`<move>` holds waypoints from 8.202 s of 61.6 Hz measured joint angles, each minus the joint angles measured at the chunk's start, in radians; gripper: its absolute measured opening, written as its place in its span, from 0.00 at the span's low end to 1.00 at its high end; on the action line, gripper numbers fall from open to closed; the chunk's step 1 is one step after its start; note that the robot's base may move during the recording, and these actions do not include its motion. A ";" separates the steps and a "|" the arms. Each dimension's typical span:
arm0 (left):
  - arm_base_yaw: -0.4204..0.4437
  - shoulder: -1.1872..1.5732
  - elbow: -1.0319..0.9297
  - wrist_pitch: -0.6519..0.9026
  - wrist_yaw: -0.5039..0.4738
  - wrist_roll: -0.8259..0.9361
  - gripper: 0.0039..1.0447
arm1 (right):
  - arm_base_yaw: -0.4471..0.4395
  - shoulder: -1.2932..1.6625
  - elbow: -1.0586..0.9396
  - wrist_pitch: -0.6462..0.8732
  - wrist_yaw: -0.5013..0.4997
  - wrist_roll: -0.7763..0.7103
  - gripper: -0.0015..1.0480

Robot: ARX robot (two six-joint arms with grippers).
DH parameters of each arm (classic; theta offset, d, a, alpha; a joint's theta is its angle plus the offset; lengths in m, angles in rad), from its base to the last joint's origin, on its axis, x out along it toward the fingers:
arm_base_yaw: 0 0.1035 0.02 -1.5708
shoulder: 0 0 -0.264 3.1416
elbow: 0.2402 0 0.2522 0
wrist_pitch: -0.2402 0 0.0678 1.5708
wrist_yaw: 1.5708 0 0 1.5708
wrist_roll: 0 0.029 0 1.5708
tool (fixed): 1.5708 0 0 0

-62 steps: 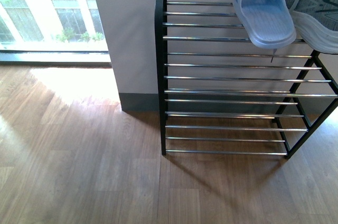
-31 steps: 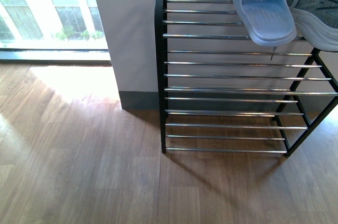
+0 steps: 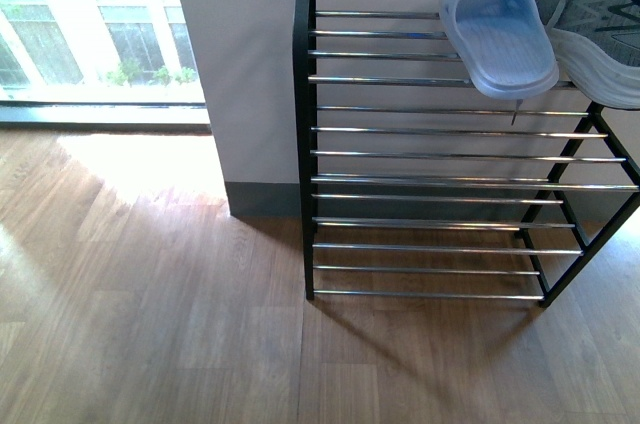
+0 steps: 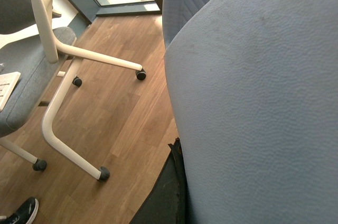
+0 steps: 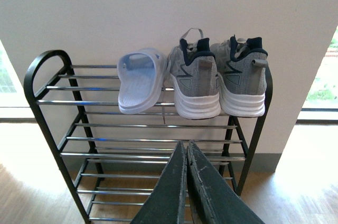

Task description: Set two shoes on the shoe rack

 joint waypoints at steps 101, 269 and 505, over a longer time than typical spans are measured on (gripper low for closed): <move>0.001 0.000 0.000 0.000 -0.005 0.000 0.02 | 0.000 -0.375 0.000 -0.378 -0.003 -0.001 0.91; -0.281 0.245 0.082 0.499 0.318 -0.286 0.01 | 0.000 -0.375 0.000 -0.379 0.003 0.000 0.91; -0.221 -0.988 -0.151 -0.498 0.377 -0.286 0.91 | 0.000 -0.375 0.000 -0.379 0.002 0.000 0.91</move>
